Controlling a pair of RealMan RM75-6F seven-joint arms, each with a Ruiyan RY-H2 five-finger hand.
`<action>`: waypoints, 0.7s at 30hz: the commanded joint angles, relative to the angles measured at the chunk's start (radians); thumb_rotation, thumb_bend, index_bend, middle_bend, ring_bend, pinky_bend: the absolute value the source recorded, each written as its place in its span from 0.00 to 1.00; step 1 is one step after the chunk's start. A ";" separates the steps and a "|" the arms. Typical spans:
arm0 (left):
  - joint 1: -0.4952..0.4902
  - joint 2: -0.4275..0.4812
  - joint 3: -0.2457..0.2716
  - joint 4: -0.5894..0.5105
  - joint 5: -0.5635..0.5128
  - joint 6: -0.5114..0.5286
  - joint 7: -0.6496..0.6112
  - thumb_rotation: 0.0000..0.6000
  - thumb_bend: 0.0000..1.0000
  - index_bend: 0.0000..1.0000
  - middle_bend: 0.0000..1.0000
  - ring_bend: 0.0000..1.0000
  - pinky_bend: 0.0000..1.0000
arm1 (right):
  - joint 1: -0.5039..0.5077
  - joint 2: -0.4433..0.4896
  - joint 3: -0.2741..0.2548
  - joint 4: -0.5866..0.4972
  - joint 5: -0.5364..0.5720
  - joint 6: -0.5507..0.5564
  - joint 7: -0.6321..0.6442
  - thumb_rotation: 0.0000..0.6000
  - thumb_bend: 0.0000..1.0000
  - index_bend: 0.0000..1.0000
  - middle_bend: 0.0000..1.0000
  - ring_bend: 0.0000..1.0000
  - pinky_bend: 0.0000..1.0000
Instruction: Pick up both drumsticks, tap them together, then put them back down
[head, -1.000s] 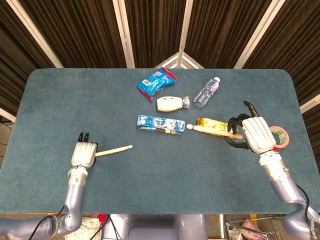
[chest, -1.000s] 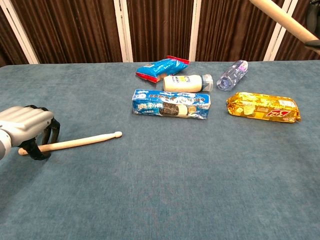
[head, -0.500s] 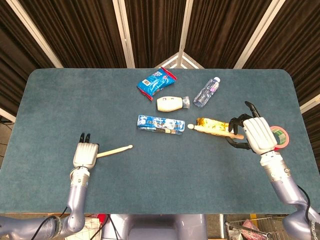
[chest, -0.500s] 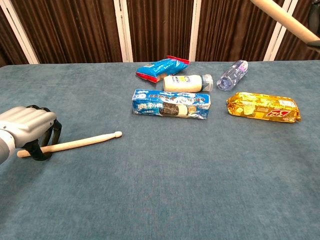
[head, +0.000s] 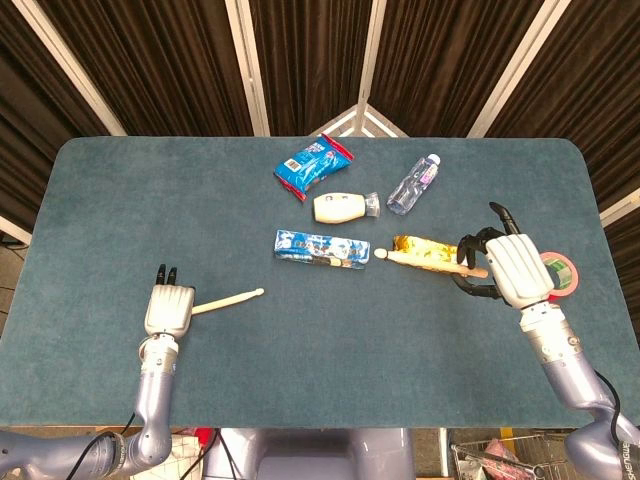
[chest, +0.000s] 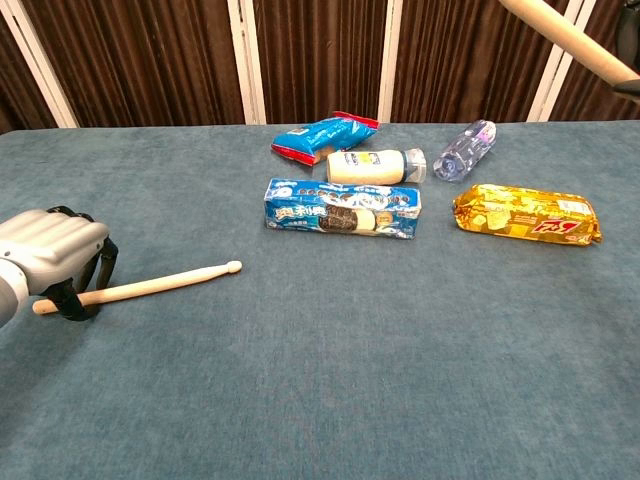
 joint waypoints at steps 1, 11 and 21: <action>0.001 0.002 0.001 -0.002 0.004 0.005 0.001 1.00 0.39 0.55 0.56 0.11 0.00 | 0.000 0.000 0.000 -0.001 0.001 0.001 -0.004 1.00 0.47 0.79 0.66 0.45 0.04; 0.007 0.004 0.005 0.018 0.035 0.020 -0.014 1.00 0.40 0.54 0.54 0.11 0.00 | 0.002 0.000 0.005 -0.008 0.009 -0.002 -0.012 1.00 0.47 0.78 0.66 0.45 0.04; 0.010 0.007 0.003 0.019 0.028 0.014 -0.008 1.00 0.40 0.40 0.38 0.08 0.00 | 0.006 0.000 0.005 -0.012 0.020 -0.013 -0.031 1.00 0.47 0.79 0.66 0.45 0.04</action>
